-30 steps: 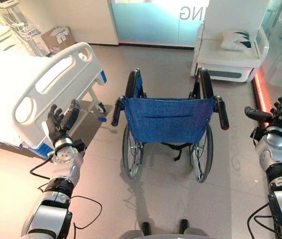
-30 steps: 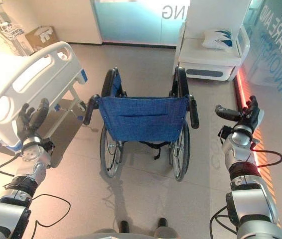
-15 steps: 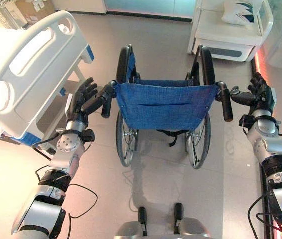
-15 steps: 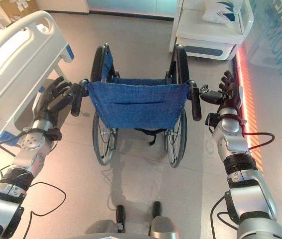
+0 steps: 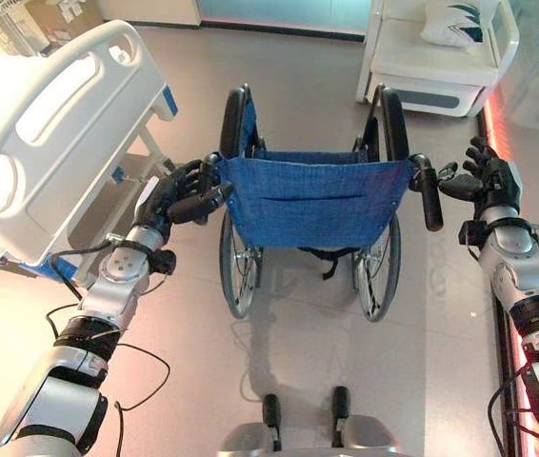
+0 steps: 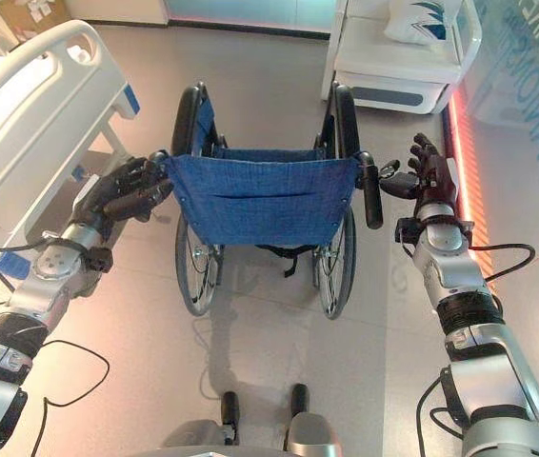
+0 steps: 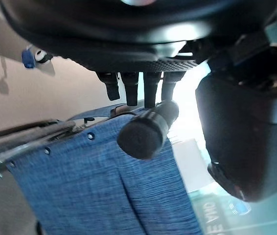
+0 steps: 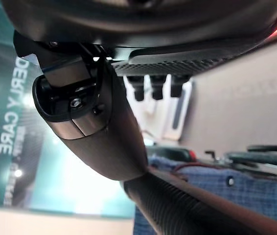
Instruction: Push the wheelchair next to the bed
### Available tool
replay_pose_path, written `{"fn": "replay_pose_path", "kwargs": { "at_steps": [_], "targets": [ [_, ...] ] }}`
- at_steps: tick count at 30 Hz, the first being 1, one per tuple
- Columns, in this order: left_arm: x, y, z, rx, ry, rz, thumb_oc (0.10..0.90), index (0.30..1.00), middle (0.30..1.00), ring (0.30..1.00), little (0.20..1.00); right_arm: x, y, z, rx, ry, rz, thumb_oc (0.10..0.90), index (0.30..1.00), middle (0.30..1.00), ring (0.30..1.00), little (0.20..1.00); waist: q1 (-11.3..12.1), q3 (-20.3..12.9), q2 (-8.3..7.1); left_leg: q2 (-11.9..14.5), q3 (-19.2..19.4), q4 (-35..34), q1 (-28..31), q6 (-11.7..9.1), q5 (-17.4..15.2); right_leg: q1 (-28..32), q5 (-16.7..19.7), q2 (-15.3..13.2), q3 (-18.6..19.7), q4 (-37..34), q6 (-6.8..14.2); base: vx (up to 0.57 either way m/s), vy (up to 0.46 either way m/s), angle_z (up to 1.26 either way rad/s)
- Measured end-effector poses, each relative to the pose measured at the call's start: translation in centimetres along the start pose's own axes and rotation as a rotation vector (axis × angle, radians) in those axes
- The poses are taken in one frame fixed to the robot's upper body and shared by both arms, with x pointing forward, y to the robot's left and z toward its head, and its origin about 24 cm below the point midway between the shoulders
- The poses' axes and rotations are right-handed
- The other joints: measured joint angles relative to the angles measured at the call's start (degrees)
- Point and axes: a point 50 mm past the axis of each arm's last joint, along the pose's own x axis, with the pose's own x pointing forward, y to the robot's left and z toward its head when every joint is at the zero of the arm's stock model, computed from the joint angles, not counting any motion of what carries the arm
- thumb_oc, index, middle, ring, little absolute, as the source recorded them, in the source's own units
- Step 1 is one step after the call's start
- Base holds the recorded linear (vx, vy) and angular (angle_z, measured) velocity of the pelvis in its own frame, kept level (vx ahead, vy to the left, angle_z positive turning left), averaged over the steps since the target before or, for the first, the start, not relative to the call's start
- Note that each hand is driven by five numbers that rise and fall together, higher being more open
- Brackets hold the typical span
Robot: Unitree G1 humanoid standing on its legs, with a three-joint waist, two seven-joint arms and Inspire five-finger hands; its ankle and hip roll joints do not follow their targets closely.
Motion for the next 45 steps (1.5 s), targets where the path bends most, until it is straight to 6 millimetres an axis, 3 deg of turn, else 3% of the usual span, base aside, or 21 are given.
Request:
{"fn": "replay_pose_path", "kwargs": {
  "at_steps": [11, 20, 26, 32, 38, 45],
  "targets": [
    [1.1, 0.4, 0.2, 0.244, 0.082, 0.018, 0.800, 0.900, 0.900, 0.900, 0.900, 0.5, 0.7, 1.4, -0.012, -0.038, -0.042, 0.800, 0.900, 0.900, 0.900, 0.900, -0.38, 0.05, 0.06, -0.04, 0.00, 0.01, -0.21, -0.01, 0.00, -0.28, 0.01, 0.02, 0.16, 0.00, 0.00, 0.00, -0.001, 0.00],
    [2.3, 1.8, 2.2, 0.307, 0.055, 0.205, 0.800, 0.900, 0.900, 0.900, 0.900, 0.5, 1.8, 4.8, 0.049, -0.183, -0.085, 0.800, 0.900, 0.900, 0.900, 0.900, -0.20, 1.27, 0.10, -0.35, -0.07, 0.02, -0.47, -0.01, 0.01, -0.50, 0.03, -0.02, 0.15, 0.01, 0.00, 0.00, 0.000, 0.00],
    [2.3, 1.7, 2.2, 0.318, 0.054, 0.227, 0.800, 0.900, 0.900, 0.900, 0.900, 0.0, 3.7, 6.1, 0.108, -0.250, -0.043, 0.800, 0.900, 0.900, 0.900, 0.900, -0.25, 1.45, 0.09, -0.38, -0.11, 0.02, -0.57, -0.01, 0.00, -0.56, 0.03, -0.05, 0.13, 0.01, -0.01, 0.00, 0.000, 0.00],
    [2.3, 1.7, 2.2, 0.318, 0.063, 0.235, 0.800, 0.900, 0.900, 0.900, 0.900, 0.1, 3.8, 5.5, 0.076, -0.192, -0.033, 0.800, 0.900, 0.900, 0.900, 0.900, -0.23, 1.46, 0.06, -0.38, -0.12, 0.02, -0.68, -0.01, 0.01, -0.68, 0.03, -0.05, 0.10, 0.01, -0.01, -0.01, -0.004, 0.00],
    [2.5, 1.8, 2.6, 0.319, 0.062, 0.245, 0.800, 0.900, 0.900, 0.900, 0.900, 0.6, 3.2, 2.5, -0.112, 0.009, 0.021, 0.800, 0.900, 0.900, 0.900, 0.900, -0.22, 1.64, -0.24, -0.36, -0.10, 0.02, -0.88, -0.01, 0.01, -0.94, 0.04, -0.02, 0.09, 0.01, 0.00, -0.02, -0.012, 0.00],
    [3.5, 2.1, 4.9, 0.345, 0.025, 0.240, 0.800, 0.900, 0.900, 0.900, 0.900, 1.7, 3.5, 3.8, -0.192, 0.085, 0.097, 0.800, 0.900, 0.900, 0.900, 0.900, -0.30, 3.17, -2.54, -0.42, 0.01, 0.39, -1.02, -0.02, -0.01, -1.01, 0.18, -0.07, 0.17, 0.05, -0.03, -0.03, -0.020, -0.01]
  ]
}}
